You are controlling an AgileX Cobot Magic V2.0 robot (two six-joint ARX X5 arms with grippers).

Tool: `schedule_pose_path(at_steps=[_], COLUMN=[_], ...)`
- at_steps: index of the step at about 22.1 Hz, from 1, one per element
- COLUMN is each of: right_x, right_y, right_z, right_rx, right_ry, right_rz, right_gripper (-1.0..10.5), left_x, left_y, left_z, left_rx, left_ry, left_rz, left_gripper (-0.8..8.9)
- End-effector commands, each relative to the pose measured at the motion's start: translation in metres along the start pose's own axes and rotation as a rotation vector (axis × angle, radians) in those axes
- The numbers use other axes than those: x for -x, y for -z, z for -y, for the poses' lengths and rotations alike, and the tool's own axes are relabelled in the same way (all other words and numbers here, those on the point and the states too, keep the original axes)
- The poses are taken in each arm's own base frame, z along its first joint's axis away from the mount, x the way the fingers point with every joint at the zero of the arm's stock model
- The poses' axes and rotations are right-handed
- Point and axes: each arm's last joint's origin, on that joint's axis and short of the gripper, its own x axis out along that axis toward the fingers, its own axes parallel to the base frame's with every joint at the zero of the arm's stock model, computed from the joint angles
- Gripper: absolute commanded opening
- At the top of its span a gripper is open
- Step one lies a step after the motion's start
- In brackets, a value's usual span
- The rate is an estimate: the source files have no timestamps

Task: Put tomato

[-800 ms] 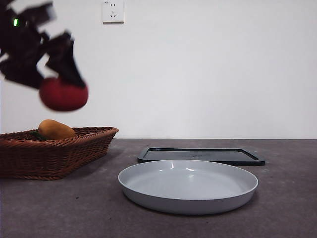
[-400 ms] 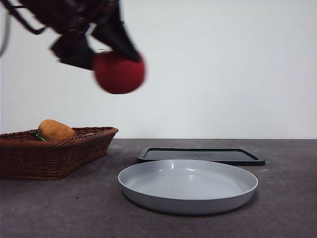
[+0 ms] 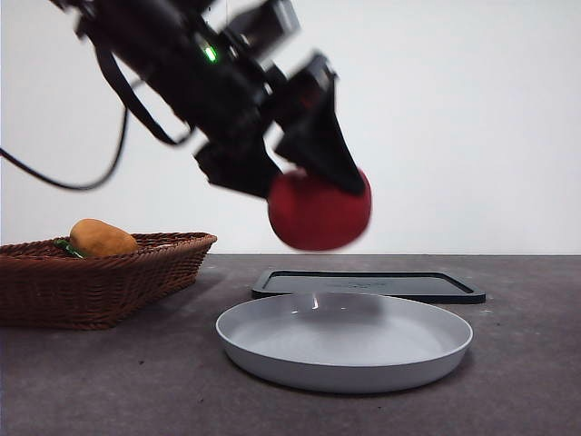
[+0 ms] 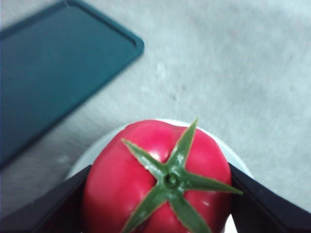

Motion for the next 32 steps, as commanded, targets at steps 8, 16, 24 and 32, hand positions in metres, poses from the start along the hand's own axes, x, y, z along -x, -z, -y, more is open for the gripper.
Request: schedule_pose_path(at_steps=[8, 16, 24, 32], right_x=[0.002, 0.002, 0.002, 0.002], right_y=[-0.005, -0.005, -0.005, -0.005], right_z=[-0.001, -0.001, -0.001, -0.001], right_rx=[0.015, 0.015, 0.014, 0.015], right_ry=[-0.001, -0.001, -0.001, -0.001], right_rz=[0.015, 0.015, 0.015, 0.015], right_gripper=[4.3, 4.3, 4.3, 4.3], left_x=[-0.046, -0.048, -0.039, 0.016], left_y=[0.025, 0.031, 0.014, -0.016], left_z=[0.0, 0.002, 0.003, -0.002], left_rx=[0.005, 0.014, 0.026, 0.032], left_ry=[0.027, 0.034, 0.031, -0.015], left_rz=[-0.097, -0.145, -0.097, 0.012], left_gripper=[3.07, 4.95, 5.0, 4.99])
